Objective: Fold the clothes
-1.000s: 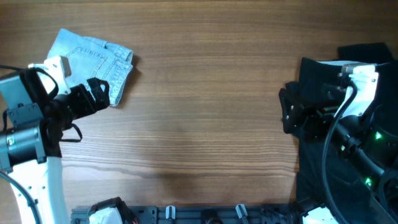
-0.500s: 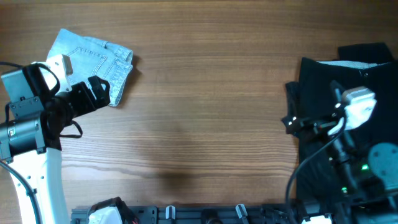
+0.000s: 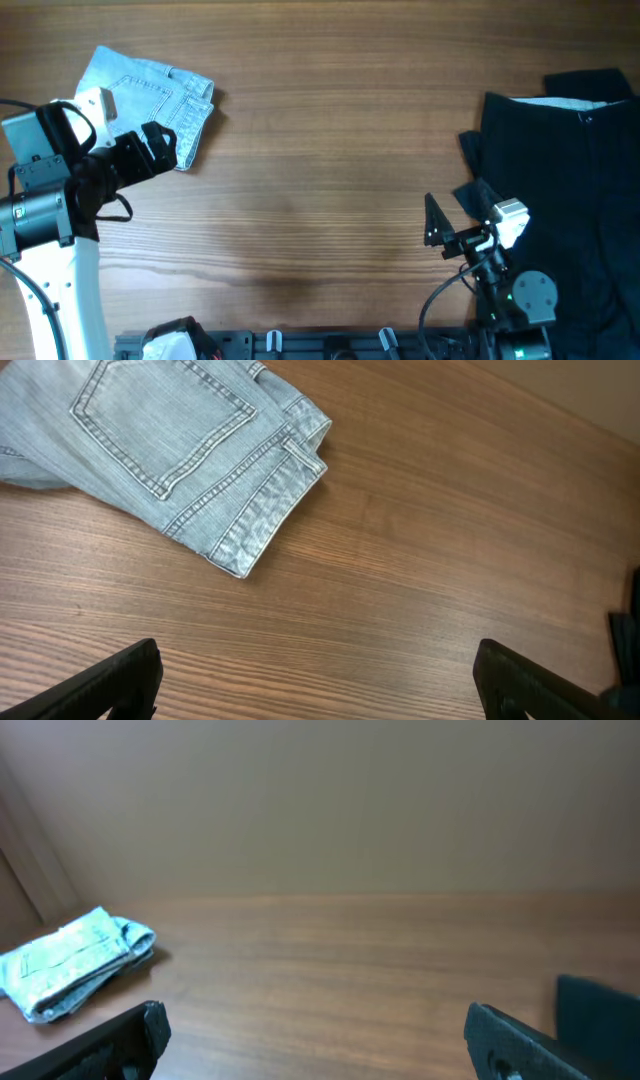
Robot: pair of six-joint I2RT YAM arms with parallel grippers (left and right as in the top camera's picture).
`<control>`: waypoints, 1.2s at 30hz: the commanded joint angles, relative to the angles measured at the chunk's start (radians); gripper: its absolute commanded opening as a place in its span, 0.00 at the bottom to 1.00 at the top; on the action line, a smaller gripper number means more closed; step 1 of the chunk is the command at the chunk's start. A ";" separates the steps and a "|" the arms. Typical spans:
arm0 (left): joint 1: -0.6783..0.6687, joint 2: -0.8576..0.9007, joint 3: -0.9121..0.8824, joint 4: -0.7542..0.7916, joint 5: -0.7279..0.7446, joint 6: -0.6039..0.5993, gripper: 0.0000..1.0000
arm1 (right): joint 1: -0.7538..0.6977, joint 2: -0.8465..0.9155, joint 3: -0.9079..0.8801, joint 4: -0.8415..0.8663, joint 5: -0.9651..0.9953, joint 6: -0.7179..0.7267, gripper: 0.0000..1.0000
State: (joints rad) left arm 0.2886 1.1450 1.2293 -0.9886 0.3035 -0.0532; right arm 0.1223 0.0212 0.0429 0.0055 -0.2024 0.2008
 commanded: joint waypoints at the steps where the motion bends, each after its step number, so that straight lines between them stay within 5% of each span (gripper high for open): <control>1: -0.005 0.005 -0.002 0.000 -0.006 0.016 1.00 | -0.005 -0.018 -0.038 0.016 -0.008 0.105 1.00; 27: -0.090 -0.100 -0.010 -0.002 -0.033 0.023 1.00 | -0.005 -0.016 -0.038 0.013 -0.008 0.150 1.00; 36: -0.270 -0.495 -0.528 0.713 -0.054 0.015 1.00 | -0.005 -0.016 -0.038 0.013 -0.008 0.150 1.00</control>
State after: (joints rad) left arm 0.0338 0.7952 0.8944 -0.3889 0.2657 -0.0414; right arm 0.1223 0.0174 0.0063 0.0162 -0.2020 0.3405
